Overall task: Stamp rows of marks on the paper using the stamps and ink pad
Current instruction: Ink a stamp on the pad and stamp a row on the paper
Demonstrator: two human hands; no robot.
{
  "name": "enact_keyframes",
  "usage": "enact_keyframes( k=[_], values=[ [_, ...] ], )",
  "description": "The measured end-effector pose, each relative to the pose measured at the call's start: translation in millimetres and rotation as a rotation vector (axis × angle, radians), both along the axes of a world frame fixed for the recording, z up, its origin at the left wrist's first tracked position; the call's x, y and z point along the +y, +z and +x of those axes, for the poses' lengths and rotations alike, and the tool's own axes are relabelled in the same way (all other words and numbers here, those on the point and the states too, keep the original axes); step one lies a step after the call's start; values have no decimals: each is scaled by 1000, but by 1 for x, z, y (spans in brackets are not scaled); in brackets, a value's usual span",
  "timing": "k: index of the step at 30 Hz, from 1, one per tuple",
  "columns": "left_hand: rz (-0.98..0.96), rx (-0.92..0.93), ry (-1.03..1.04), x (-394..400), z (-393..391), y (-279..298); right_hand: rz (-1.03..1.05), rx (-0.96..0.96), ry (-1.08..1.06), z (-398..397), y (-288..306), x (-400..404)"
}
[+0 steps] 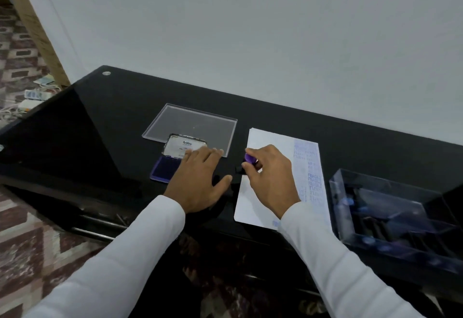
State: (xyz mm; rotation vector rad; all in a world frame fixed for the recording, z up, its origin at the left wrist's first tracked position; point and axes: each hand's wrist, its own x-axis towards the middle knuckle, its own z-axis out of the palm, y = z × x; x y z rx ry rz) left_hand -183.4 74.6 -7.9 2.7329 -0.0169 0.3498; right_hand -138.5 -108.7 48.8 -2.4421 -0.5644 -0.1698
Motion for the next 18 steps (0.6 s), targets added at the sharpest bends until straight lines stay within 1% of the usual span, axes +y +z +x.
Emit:
enact_keyframes(
  k=[5, 10, 18],
  values=[
    [-2, -6, -69, -37, 19, -8, -1, -5, -96, 7, 1, -38],
    [-8, 2, -117, -70, 38, -14, 6, -15, -138, 15, 1, -71],
    [-4, 61, -127, -82, 55, -26, -27, -6, -150, 22, -8, -88]
  ],
)
